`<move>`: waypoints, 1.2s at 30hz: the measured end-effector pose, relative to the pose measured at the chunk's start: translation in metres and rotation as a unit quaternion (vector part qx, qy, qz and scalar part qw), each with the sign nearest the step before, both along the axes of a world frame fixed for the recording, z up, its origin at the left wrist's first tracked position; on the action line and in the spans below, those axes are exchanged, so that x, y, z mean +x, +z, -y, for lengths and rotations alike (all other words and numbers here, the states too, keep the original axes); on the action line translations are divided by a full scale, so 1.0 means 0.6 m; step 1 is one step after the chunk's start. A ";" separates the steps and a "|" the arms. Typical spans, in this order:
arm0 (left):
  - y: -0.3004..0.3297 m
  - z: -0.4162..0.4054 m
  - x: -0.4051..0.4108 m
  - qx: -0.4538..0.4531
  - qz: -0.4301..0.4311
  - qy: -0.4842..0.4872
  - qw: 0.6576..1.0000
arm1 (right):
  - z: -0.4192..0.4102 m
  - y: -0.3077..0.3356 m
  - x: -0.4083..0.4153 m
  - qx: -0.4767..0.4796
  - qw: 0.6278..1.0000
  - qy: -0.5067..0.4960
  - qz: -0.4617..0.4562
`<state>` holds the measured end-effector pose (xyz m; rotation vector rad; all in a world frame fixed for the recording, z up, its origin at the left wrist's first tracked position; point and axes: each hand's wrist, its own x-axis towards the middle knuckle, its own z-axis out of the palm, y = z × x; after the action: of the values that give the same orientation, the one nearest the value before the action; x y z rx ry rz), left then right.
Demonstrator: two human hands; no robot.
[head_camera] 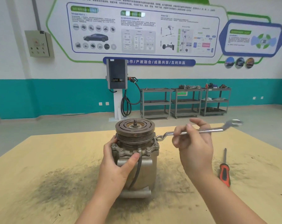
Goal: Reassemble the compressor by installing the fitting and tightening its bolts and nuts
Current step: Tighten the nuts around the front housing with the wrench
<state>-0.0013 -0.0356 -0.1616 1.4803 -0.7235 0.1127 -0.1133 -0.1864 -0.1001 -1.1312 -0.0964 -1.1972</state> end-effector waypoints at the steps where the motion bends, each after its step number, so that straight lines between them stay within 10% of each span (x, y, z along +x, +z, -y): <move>1: 0.000 0.001 0.000 -0.002 0.001 -0.002 1.000 | 0.010 0.005 0.007 0.075 0.996 0.047 -0.008; 15: -0.003 -0.005 0.011 0.015 0.050 -0.008 0.999 | 0.059 0.010 0.066 0.258 0.921 0.261 -0.132; 25: -0.003 -0.005 0.022 0.029 0.058 0.008 0.998 | 0.008 -0.034 0.013 0.180 0.980 0.085 -0.022; 36: -0.004 0.011 -0.018 0.115 0.141 0.181 0.966 | 0.026 -0.015 0.004 0.225 0.961 0.144 -0.068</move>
<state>-0.0118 -0.0423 -0.1641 1.8325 -0.7024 0.5435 -0.1108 -0.2019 -0.1092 -0.7623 0.1104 -0.8237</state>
